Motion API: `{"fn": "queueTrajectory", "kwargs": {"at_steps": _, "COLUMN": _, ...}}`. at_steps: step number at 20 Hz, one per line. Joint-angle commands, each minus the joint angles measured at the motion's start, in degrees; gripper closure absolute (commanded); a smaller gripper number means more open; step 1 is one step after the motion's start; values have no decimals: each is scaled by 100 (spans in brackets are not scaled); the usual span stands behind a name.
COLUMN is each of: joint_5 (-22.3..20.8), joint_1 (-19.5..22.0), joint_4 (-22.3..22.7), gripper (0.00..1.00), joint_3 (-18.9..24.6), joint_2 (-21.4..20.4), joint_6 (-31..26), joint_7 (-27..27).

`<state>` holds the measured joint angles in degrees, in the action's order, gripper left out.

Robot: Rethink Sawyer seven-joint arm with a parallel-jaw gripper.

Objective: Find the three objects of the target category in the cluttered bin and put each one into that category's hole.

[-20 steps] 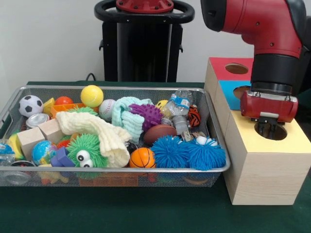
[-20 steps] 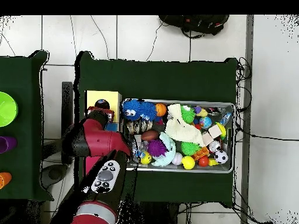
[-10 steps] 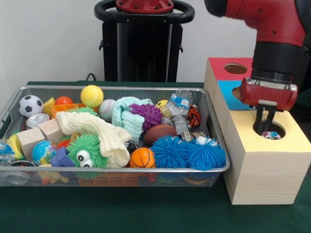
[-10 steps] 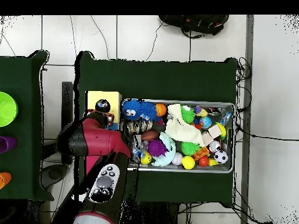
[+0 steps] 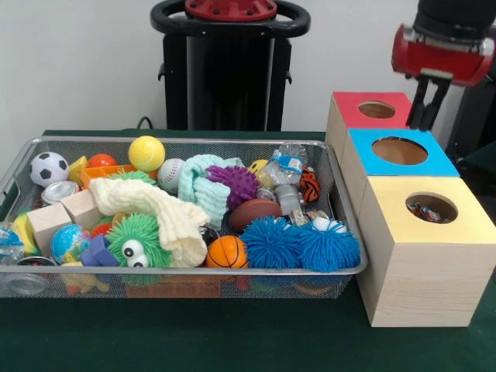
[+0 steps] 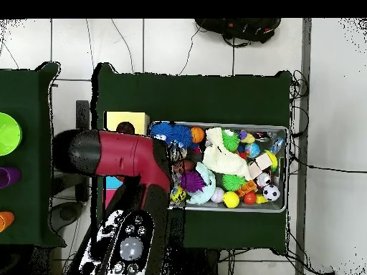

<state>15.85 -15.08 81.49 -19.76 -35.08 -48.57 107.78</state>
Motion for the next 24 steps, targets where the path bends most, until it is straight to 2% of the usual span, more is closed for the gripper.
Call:
{"fn": "queueTrajectory", "kwargs": {"at_steps": 1, "joint_5": -229, "joint_1": 569, "joint_4": -793, "gripper": 100, "joint_3": 127, "joint_2": -264, "joint_6": -1291, "joint_7": 512}}
{"fn": "queueTrajectory", "kwargs": {"at_steps": 6, "joint_5": -311, "joint_1": 813, "joint_4": -804, "gripper": 100, "joint_3": 255, "joint_2": -456, "joint_6": -1328, "joint_7": 219}}
{"fn": "queueTrajectory", "kwargs": {"at_steps": 8, "joint_5": -358, "joint_1": 980, "joint_4": -947, "gripper": 100, "joint_3": 323, "joint_2": -479, "joint_6": -1409, "joint_7": 12}}
{"fn": "queueTrajectory", "kwargs": {"at_steps": 15, "joint_5": -607, "joint_1": 2000, "joint_4": -1887, "gripper": 100, "joint_3": 823, "joint_2": 245, "joint_6": -904, "joint_7": -964}}
{"fn": "queueTrajectory", "kwargs": {"at_steps": 17, "joint_5": -609, "joint_1": 2276, "joint_4": -2235, "gripper": 100, "joint_3": 1060, "joint_2": 544, "joint_6": -783, "joint_7": -1101}}
{"fn": "queueTrajectory", "kwargs": {"at_steps": 19, "joint_5": -702, "joint_1": 2464, "joint_4": -2768, "gripper": 100, "joint_3": 1230, "joint_2": 891, "joint_6": -834, "joint_7": -1207}}
{"fn": "queueTrajectory", "kwargs": {"at_steps": 21, "joint_5": -794, "joint_1": 2641, "joint_4": -3105, "gripper": 100, "joint_3": 1458, "joint_2": 1059, "joint_6": -829, "joint_7": -1500}}
{"fn": "queueTrajectory", "kwargs": {"at_steps": 24, "joint_5": -884, "joint_1": 2869, "joint_4": -3296, "gripper": 100, "joint_3": 1768, "joint_2": 1153, "joint_6": -683, "joint_7": -1847}}
